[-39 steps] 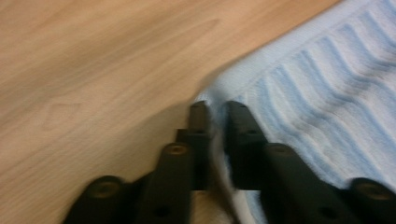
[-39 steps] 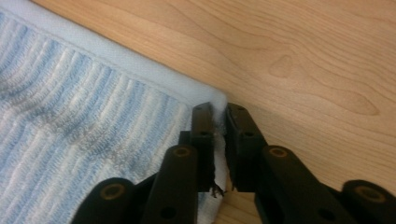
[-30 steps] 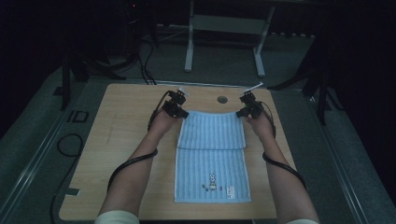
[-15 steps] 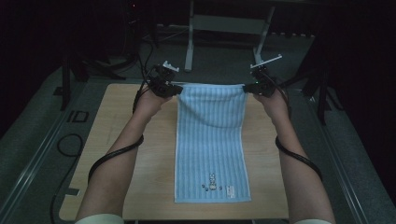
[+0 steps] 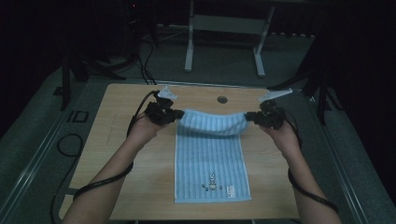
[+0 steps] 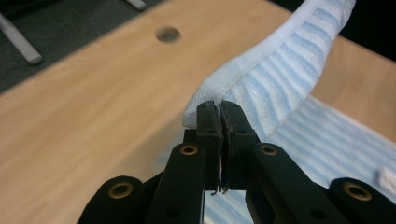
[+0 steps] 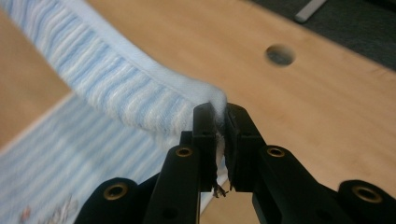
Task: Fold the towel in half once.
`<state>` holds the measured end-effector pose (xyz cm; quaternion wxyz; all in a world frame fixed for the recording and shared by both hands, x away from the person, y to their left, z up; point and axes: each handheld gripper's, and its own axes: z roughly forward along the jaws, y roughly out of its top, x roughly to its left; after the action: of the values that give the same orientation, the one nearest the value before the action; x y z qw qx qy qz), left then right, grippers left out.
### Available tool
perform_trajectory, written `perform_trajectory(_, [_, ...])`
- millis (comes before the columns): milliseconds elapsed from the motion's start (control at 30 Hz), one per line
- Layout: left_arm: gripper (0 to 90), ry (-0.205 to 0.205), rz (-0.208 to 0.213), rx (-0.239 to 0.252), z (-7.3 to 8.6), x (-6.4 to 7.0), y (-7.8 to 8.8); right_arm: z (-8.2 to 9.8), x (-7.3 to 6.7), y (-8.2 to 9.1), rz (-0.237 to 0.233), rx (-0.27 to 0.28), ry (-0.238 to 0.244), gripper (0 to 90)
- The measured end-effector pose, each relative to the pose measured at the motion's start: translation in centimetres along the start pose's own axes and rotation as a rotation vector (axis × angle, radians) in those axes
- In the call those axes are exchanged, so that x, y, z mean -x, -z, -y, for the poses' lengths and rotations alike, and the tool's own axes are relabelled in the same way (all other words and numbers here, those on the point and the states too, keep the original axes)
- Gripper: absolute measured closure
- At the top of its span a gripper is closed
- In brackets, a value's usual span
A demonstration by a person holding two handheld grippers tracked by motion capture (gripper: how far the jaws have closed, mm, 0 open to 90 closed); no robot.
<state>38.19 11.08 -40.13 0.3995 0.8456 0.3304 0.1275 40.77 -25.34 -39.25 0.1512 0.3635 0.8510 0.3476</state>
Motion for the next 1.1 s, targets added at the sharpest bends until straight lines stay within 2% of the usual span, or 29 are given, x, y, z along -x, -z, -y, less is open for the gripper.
perform_trajectory(33, [86.8,-0.018,-0.009,-0.003,0.5,0.5,0.1,1.2,-0.8,0.0,-0.022,0.000,0.002,83.3])
perform_trajectory(67, [86.8,-0.020,-0.001,0.004,1.0,0.9,0.2,1.9,-1.4,0.0,-0.031,-0.003,0.022,83.2])
perform_trajectory(133, [86.7,-0.030,-0.002,0.005,1.9,1.5,0.4,3.0,-2.2,0.2,-0.029,-0.008,0.033,82.9])
perform_trajectory(167, [86.7,-0.030,-0.002,0.005,1.9,1.5,0.4,3.0,-2.2,0.2,-0.029,-0.008,0.033,82.9])
perform_trajectory(200, [86.7,-0.035,0.015,0.009,3.3,2.5,0.5,3.4,-2.4,0.4,-0.038,-0.005,0.033,82.9])
perform_trajectory(233, [86.7,-0.038,0.015,0.010,4.0,3.0,0.5,4.6,-3.2,0.9,-0.040,-0.004,0.050,82.7])
perform_trajectory(333, [86.7,-0.026,0.040,0.014,5.9,3.9,0.7,6.1,-3.8,1.8,-0.070,0.016,0.042,82.8])
perform_trajectory(400, [86.7,-0.028,0.044,0.002,7.0,4.6,0.5,7.0,-4.2,2.0,-0.084,0.011,0.042,82.8])
perform_trajectory(467, [86.7,-0.024,0.066,-0.009,8.0,5.1,0.2,7.8,-4.5,2.0,-0.091,-0.002,0.044,82.6])
perform_trajectory(533, [86.6,-0.008,0.077,-0.023,8.8,5.3,-0.3,8.7,-4.4,1.9,-0.096,-0.008,0.027,82.6])
perform_trajectory(600, [86.7,-0.008,0.077,-0.023,8.8,5.3,-0.3,9.0,-4.3,1.7,-0.106,-0.016,0.013,82.6])
perform_trajectory(633, [86.6,0.015,0.095,-0.046,9.8,5.3,-1.3,9.6,-4.1,1.1,-0.114,-0.035,0.007,82.5])
perform_trajectory(667, [86.6,0.014,0.101,-0.058,10.0,5.2,-1.6,9.8,-4.0,0.9,-0.119,-0.041,0.001,82.5])
perform_trajectory(767, [86.6,0.054,0.118,-0.075,10.7,5.0,-2.3,10.4,-4.0,-0.2,-0.125,-0.070,-0.009,82.5])
perform_trajectory(867, [86.7,0.067,0.136,-0.081,11.1,5.3,-2.6,10.8,-4.3,-0.8,-0.135,-0.090,-0.007,82.5])
perform_trajectory(1033, [86.3,0.044,0.143,-0.033,11.3,6.7,-1.0,10.8,-5.1,0.9,-0.136,-0.059,0.021,82.5])
perform_trajectory(1067, [86.3,0.031,0.145,-0.030,11.4,7.1,-0.6,10.9,-5.4,1.5,-0.136,-0.049,0.024,82.5])
perform_trajectory(1100, [86.3,0.010,0.130,-0.023,11.5,7.6,-0.2,11.1,-5.8,2.0,-0.140,-0.040,0.036,82.4])
